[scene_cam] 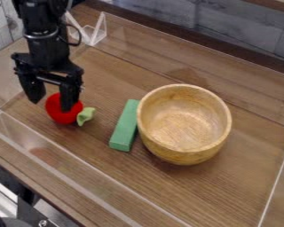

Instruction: Move the red fruit to the right

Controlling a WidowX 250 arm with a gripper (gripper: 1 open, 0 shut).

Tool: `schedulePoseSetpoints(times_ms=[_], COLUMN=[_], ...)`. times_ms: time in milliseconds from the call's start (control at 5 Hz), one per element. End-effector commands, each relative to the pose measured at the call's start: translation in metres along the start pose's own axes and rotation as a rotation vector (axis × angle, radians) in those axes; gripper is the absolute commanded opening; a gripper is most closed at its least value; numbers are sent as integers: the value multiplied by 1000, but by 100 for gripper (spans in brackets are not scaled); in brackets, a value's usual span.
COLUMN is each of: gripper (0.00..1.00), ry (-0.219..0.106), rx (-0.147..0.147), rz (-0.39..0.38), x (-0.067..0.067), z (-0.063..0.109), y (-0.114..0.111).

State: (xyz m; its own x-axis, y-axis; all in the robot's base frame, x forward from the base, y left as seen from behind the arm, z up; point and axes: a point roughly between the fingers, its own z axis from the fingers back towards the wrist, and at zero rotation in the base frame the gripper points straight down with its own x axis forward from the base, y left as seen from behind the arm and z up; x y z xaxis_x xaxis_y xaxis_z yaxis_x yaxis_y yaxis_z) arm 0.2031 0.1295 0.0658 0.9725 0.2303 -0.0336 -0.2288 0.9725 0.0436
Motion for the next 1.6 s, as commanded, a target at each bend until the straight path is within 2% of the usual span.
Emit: schedulePoseSetpoints(times_ms=[0,200,600,1000,1400], gripper=[100,100,100,100,100], ry=[-32,-39,-49,-51,-43], rx=[18,19,17,-5,-20], rz=[-70,-126,-215,-150,-80], x=[12,22,27,37,35], z=[-1,-6,-29,-32,-40], y=[4,7,14,35,29])
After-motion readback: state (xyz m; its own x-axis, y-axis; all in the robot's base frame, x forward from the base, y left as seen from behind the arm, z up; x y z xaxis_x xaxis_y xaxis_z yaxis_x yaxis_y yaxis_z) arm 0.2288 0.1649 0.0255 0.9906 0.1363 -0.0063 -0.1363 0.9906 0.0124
